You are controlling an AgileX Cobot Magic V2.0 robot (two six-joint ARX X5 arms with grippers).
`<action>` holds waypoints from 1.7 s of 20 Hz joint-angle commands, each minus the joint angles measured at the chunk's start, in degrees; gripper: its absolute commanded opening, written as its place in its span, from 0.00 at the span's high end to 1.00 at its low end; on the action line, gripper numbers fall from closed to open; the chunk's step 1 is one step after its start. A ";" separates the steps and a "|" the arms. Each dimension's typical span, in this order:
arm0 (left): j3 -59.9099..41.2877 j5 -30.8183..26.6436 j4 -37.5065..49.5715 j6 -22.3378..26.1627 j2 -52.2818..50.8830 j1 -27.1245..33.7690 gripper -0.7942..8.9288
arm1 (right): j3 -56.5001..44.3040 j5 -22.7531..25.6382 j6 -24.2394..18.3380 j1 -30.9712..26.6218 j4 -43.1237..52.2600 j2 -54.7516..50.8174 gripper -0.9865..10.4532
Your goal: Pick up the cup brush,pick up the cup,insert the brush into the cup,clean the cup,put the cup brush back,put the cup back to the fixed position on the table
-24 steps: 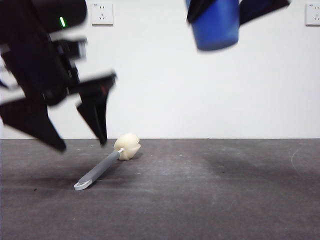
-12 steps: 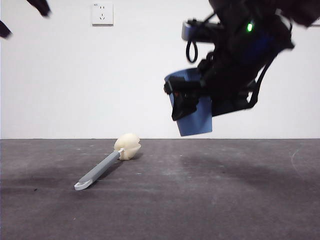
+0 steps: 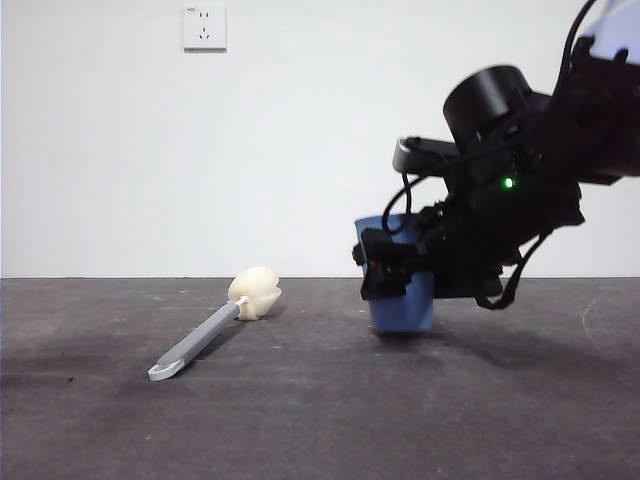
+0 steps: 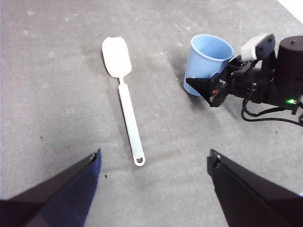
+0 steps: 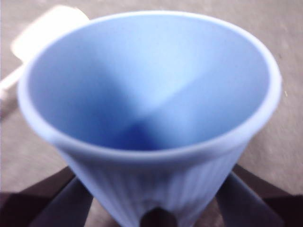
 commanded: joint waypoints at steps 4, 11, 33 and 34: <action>-0.26 -1.70 0.15 0.63 -0.17 0.09 0.53 | -0.66 -2.95 -0.31 -1.42 0.68 1.81 0.93; -0.26 -1.70 0.04 0.68 -0.17 0.09 0.53 | -1.90 -4.52 -1.90 -1.75 -3.89 2.64 0.93; -0.26 -1.70 -2.12 0.68 -0.17 0.09 0.53 | -1.92 -6.01 -2.21 -1.62 -20.06 -4.00 0.47; -0.26 -1.70 -2.12 0.68 -0.17 0.09 0.53 | -1.92 -6.01 -2.21 -1.62 -22.99 -5.95 0.47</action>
